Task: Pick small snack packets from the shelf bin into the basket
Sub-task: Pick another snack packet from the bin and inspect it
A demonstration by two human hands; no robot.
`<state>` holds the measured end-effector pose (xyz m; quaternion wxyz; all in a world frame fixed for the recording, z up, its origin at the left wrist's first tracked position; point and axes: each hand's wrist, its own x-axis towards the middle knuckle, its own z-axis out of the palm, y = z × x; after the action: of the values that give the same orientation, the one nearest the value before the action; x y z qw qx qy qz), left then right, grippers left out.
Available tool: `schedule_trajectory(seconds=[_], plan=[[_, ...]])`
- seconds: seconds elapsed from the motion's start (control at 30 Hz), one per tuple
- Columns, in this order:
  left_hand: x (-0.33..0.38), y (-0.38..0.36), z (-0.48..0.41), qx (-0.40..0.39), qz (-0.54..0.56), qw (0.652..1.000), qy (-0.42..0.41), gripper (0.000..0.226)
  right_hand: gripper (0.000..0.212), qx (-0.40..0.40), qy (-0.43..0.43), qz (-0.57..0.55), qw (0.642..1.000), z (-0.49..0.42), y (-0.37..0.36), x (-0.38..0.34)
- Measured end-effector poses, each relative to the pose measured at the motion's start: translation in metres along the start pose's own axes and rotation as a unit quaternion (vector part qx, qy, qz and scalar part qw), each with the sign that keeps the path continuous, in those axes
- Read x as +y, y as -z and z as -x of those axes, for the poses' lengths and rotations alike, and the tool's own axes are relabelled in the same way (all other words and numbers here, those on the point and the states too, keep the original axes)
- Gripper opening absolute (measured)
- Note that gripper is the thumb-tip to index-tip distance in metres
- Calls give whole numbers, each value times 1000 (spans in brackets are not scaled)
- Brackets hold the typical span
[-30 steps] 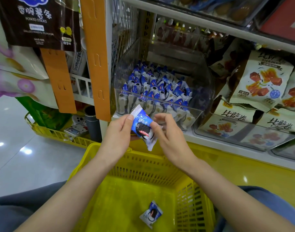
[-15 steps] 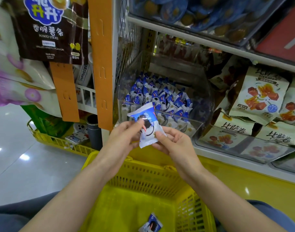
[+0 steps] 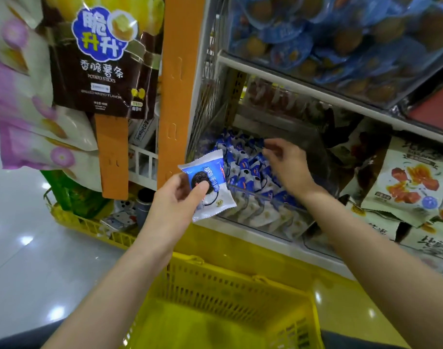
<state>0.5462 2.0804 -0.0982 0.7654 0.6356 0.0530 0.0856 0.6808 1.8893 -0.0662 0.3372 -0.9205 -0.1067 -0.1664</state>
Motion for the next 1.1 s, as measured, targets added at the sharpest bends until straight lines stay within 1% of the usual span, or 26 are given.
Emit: schedule_trajectory(seconds=[0.07,0.1,0.23,0.37,0.47,0.57,0.63,0.73,0.83,0.87,0.9,0.93,1.0,1.03,1.1], plan=[[1,-1,-2,-1,-4,1000,3,8,35,-42,-58,57,996,-25,-10,16],[1,-1,-3,0,-6,1000,5,8,36,-61,-73,81,992,-33,-14,23],[-1,-2,-5,4,2,1000,7,10,31,-90,-95,159,979,-51,-26,37],[-4,-4,-7,13,-19,1000,0,10,38,-138,-137,183,964,-60,-35,38],[-5,-6,-7,17,-36,999,-3,16,38,-151,-158,183,959,-67,-36,40],[-6,-7,-7,18,-48,999,2,21,37,-130,-171,141,966,-69,-33,42],[-6,-9,-7,21,-53,998,6,22,36,-84,-154,118,977,-65,-30,42],[-8,-10,-7,35,-43,998,32,19,29,19,-85,75,993,-54,-20,31],[-11,-10,-6,44,-20,996,70,20,24,124,-11,57,991,-35,-3,5],[-11,-10,-5,41,-17,996,78,21,23,143,10,41,989,-26,3,-5],[-12,-10,-4,35,-14,996,86,22,22,147,23,-2,989,-16,8,-15],[-12,-10,-2,29,-12,995,94,23,22,132,18,-66,989,-5,13,-25],[-12,-11,2,17,-3,994,110,26,20,60,-31,-204,977,21,17,-41],[-12,-11,4,13,2,993,119,28,19,18,-58,-246,967,36,16,-47],[-9,-14,10,-1,26,989,145,33,20,-62,-106,-268,956,63,11,-55]])
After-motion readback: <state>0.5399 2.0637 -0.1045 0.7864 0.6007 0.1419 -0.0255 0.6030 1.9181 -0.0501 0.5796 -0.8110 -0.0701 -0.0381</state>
